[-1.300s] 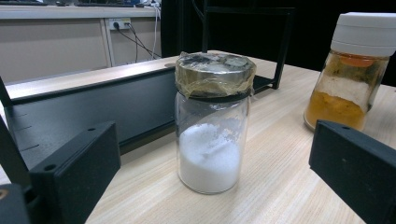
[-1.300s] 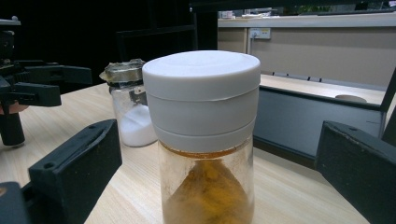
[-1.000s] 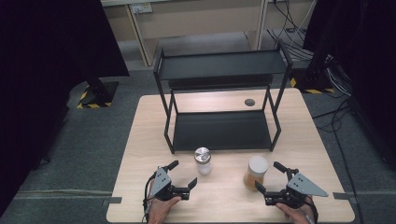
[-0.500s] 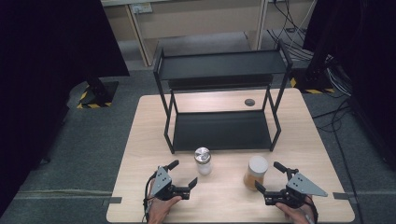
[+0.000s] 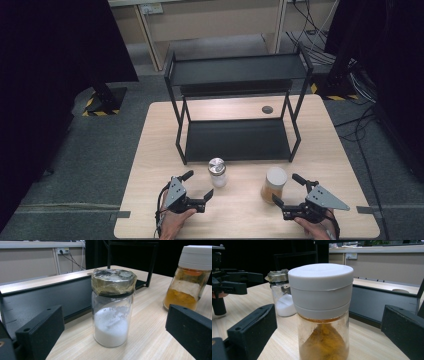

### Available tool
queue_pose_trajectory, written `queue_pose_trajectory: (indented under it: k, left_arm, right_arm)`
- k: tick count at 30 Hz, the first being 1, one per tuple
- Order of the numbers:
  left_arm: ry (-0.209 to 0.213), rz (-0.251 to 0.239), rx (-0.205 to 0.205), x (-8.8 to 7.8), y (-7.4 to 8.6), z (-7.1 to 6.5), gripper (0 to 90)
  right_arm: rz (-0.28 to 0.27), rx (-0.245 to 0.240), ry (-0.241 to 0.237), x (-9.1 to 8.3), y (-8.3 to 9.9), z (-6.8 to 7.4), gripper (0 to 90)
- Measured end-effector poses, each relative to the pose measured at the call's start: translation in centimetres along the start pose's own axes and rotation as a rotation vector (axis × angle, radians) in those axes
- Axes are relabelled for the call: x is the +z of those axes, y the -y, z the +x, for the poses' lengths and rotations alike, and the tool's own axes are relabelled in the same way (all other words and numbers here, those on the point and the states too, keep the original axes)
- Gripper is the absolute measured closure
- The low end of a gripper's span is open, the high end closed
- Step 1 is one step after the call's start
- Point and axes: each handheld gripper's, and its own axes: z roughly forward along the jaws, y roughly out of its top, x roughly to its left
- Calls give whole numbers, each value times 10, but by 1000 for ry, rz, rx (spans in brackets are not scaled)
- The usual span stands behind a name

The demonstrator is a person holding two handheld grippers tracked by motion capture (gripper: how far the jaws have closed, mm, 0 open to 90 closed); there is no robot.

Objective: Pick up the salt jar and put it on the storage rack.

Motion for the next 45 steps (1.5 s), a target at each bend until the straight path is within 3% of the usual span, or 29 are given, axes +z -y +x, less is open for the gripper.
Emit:
queue_pose_trajectory:
  k: [28, 45]
  left_arm:
    - [20, 53, -30, 37, -17, 4, 9]
    - [16, 88, -21, 55, -22, 5, 43]
  right_arm:
    - [-11, 3, -4, 0, 1, 0, 8]
    - [-10, 5, -5, 0, 0, 0, 8]
